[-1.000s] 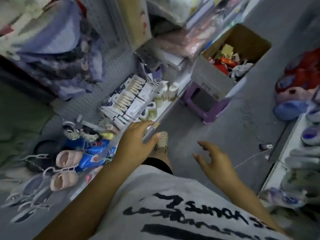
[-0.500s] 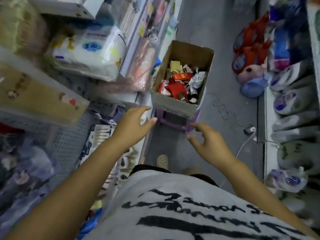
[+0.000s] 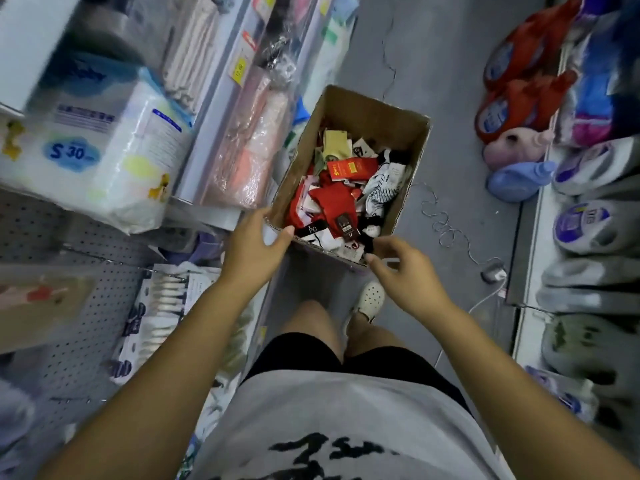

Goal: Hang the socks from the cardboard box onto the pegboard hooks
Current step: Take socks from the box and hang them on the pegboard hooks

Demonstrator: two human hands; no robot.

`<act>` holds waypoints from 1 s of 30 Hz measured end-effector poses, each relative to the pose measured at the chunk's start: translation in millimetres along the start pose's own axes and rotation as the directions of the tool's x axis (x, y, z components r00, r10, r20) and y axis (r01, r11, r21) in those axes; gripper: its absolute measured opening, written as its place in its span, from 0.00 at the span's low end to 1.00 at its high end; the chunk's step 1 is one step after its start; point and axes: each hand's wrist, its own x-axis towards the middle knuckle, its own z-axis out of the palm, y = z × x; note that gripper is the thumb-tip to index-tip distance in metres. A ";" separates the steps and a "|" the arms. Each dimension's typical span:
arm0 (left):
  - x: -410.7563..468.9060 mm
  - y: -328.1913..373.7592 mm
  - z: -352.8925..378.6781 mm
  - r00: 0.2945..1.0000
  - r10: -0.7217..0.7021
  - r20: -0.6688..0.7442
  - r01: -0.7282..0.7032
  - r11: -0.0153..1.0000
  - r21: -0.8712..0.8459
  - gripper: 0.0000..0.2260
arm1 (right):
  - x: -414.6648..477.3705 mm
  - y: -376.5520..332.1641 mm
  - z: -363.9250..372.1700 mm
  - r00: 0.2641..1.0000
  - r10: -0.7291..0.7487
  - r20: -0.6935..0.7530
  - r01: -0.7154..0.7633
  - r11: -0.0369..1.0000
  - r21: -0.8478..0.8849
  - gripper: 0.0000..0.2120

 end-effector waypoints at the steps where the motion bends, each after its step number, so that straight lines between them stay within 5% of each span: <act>1: 11.6 -0.7 6.4 1.000 -0.018 -0.016 0.017 1.000 -0.010 0.25 | 17.8 0.7 0.8 1.000 0.009 0.022 -0.009 1.000 0.004 0.15; 8: 90.2 -17.0 35.7 0.974 -0.226 -0.009 0.222 0.963 -0.154 0.25 | 147.9 15.4 49.3 0.980 0.183 0.081 -0.184 0.983 0.003 0.17; 12: 114.4 -33.7 45.0 0.976 -0.214 0.040 0.217 0.939 -0.266 0.11 | 195.2 32.5 78.9 0.921 0.379 0.092 -0.384 0.922 0.046 0.27; 17: 121.6 -48.8 47.3 0.984 -0.181 -0.005 0.173 0.948 -0.266 0.09 | 221.2 48.2 101.5 0.845 0.528 0.090 -0.534 0.819 0.209 0.27; 25: 118.6 -46.0 49.4 0.964 -0.250 -0.088 0.219 0.939 -0.264 0.09 | 213.1 37.4 104.7 0.877 0.467 0.114 -0.476 0.815 0.330 0.10; 28: 108.4 -27.3 51.2 0.950 -0.200 -0.241 0.145 0.963 -0.226 0.06 | 192.0 19.5 88.2 0.887 0.414 0.203 -0.448 0.672 0.589 0.10; 30: 102.7 -7.7 54.1 0.963 -0.243 -0.115 0.193 0.924 -0.331 0.10 | 180.3 14.1 79.4 0.885 0.375 0.276 -0.450 0.540 0.711 0.11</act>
